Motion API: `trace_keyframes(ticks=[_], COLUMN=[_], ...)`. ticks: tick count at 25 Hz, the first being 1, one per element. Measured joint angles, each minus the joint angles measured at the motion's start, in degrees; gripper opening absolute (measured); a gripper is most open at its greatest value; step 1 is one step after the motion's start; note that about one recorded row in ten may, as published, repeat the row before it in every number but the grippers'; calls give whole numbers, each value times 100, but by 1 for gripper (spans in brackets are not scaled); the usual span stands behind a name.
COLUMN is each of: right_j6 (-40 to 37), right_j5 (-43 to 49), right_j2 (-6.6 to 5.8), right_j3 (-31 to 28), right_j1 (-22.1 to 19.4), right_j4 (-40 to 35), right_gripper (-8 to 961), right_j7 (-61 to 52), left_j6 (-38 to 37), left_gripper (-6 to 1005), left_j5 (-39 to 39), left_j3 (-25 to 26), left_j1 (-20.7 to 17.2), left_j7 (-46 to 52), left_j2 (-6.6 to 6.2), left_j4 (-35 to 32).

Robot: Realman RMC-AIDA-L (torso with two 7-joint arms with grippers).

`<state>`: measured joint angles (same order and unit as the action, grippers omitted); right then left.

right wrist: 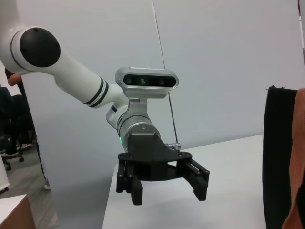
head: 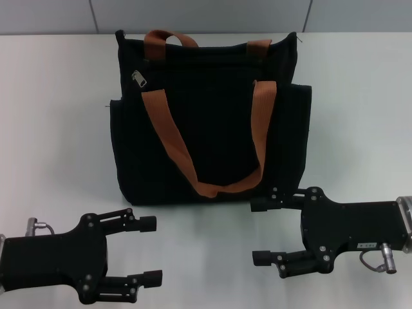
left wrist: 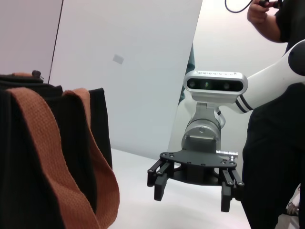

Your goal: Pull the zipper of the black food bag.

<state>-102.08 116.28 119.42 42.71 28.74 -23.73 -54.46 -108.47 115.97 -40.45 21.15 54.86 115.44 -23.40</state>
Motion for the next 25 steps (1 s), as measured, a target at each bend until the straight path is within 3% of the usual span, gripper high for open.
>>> trace_keyframes(ticks=[18,23,24,25], right_j6=[-2,2,1,1], right_j5=[-1,-1,-1,-1], right_j2=[1,-7,-7,-7], right_j3=[0,-44,-53,-53], right_j1=[6,-22,-29,-29], right_j4=[3,8,9,9], right_gripper=[810,809,809,809], right_j7=[-8,-75,-75,-75], left_j6=[-41,-92,-103,-100], left_gripper=[822,821,821,821], left_j5=[-18,-35,-36,-39], left_j3=[35,446,578,990], left_j1=[-49,-42,-38,-44], left_j7=[7,12,29,108], left_j2=[-5,-39,-77,-210], left_j4=[-8,-15,-19,-50])
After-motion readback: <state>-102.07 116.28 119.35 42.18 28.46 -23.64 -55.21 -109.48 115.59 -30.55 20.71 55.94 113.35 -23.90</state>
